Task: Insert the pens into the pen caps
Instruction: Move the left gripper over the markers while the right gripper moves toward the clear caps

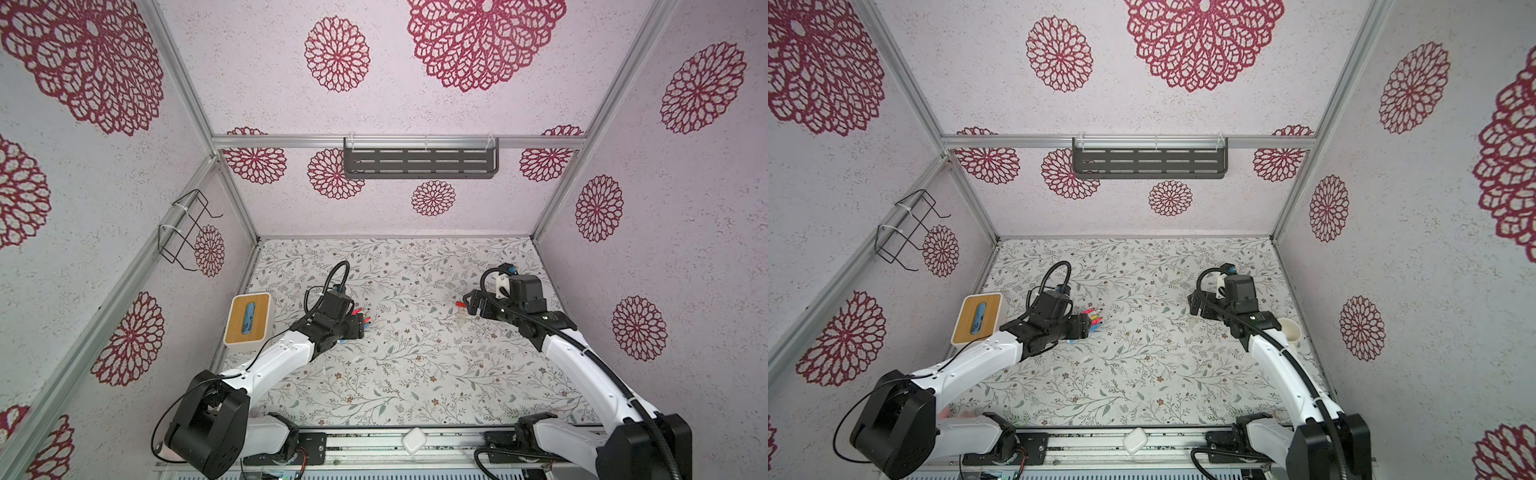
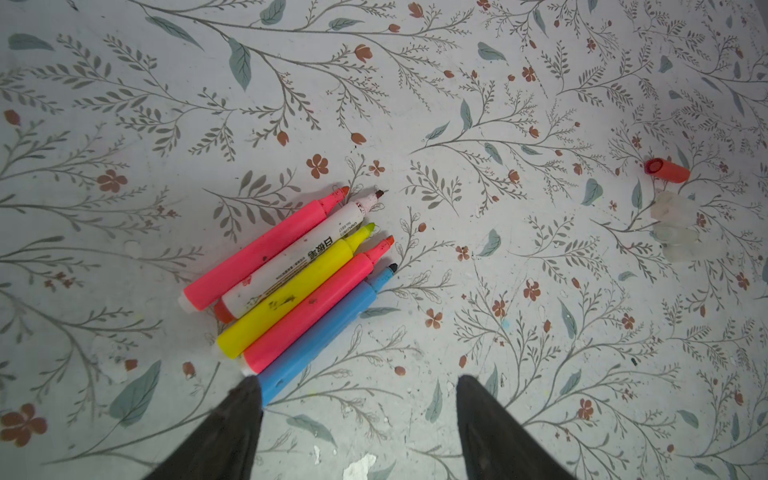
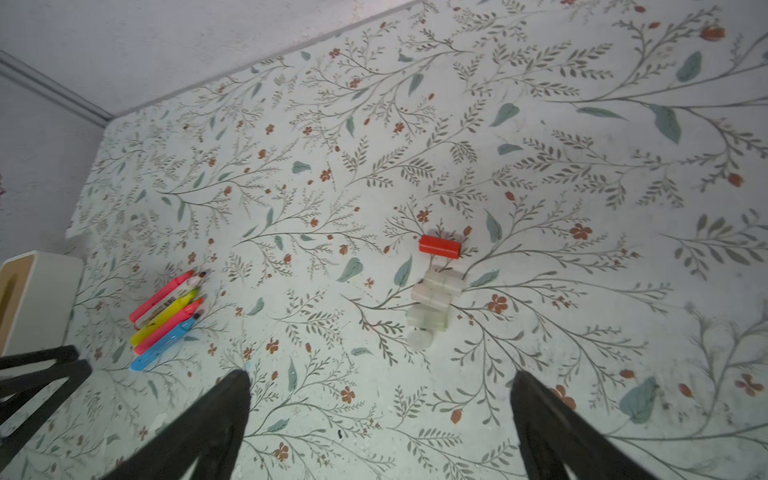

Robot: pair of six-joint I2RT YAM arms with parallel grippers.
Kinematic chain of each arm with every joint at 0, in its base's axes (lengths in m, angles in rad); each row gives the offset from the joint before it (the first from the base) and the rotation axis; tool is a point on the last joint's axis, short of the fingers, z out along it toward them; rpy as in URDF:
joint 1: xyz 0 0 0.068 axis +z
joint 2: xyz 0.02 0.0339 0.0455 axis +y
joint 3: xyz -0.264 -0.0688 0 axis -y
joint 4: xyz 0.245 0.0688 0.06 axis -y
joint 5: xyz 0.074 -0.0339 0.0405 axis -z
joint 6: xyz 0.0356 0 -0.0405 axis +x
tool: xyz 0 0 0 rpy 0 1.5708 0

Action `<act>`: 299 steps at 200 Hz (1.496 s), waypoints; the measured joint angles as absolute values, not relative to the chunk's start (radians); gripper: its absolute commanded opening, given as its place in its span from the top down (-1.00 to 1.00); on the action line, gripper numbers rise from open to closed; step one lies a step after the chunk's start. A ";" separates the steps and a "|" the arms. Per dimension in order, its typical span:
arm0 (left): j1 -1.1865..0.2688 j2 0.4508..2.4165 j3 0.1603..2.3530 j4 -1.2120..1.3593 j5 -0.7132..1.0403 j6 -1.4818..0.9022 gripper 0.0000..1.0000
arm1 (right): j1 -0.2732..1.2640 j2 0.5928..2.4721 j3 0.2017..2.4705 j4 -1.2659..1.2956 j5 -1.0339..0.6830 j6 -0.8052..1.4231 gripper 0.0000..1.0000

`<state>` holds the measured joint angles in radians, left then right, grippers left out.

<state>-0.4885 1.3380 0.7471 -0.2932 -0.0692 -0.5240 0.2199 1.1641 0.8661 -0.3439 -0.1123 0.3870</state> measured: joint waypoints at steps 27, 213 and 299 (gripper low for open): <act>-0.489 1.368 0.747 -0.283 -0.068 -0.514 -0.29 | 0.229 1.168 0.853 -0.363 -0.074 0.411 -0.98; -0.490 1.568 0.823 -0.255 -0.074 -0.444 0.10 | 0.252 1.139 0.786 -0.266 -0.216 0.403 -0.76; -0.490 1.617 0.844 -0.284 -0.088 -0.418 0.22 | 0.259 1.166 0.768 -0.246 -0.223 0.393 -0.66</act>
